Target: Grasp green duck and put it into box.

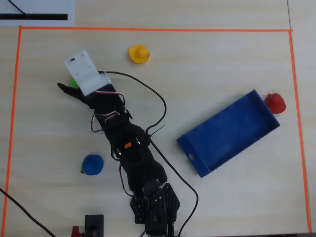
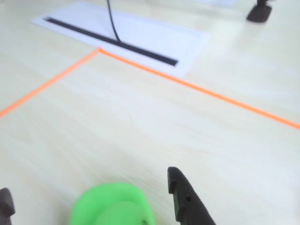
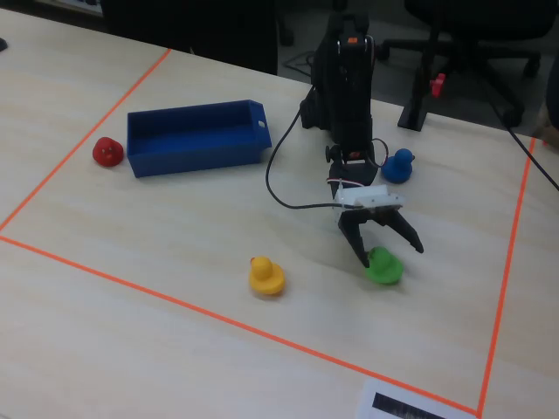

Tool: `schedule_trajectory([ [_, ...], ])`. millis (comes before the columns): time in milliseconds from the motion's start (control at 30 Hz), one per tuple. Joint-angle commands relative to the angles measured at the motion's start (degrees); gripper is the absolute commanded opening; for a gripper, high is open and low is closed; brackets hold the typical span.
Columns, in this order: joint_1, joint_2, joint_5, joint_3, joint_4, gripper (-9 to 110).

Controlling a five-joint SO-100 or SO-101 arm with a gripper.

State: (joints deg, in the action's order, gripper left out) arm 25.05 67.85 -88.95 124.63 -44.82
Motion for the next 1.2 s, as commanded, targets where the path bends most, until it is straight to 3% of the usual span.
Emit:
schedule_trajectory([
  [0, -0.8, -1.0, 0.3, -3.1, -1.8, 46],
  [733, 2.9, -8.0, 1.0, -2.5, -2.1, 39],
  [1033, 2.5, -8.9, -4.1, -3.8, -2.2, 19],
  [1167, 1.8, -8.9, -6.9, -3.7, -2.2, 0],
])
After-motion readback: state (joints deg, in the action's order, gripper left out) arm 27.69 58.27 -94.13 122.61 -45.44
